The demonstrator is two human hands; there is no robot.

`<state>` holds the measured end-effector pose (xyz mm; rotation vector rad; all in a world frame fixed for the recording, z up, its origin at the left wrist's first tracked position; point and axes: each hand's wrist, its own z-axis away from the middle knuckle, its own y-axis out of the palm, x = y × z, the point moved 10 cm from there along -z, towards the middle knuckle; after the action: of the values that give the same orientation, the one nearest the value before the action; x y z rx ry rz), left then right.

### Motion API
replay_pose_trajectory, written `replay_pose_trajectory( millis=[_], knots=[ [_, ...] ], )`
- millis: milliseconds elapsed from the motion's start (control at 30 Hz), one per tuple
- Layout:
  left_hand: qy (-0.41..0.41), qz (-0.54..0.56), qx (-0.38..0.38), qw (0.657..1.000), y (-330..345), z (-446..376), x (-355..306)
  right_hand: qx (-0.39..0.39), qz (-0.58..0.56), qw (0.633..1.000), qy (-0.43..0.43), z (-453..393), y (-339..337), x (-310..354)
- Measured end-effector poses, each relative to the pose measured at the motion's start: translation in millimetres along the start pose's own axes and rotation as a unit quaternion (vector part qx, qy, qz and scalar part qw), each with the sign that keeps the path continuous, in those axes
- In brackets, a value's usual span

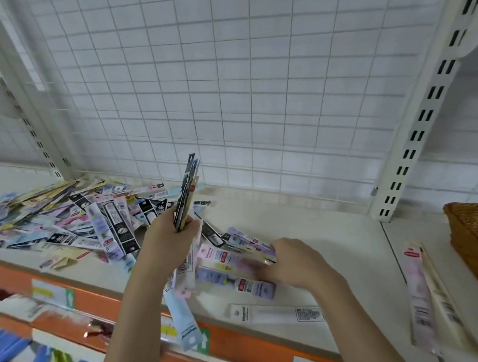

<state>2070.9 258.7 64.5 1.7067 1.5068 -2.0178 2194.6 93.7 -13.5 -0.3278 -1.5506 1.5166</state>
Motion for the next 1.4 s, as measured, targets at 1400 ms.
replay_pose_trajectory(
  millis=[1400],
  knots=[
    [-0.018,-0.156,0.045,0.987,39,17,14,0.122,-0.016,0.99,-0.069,61,7,-17]
  ],
)
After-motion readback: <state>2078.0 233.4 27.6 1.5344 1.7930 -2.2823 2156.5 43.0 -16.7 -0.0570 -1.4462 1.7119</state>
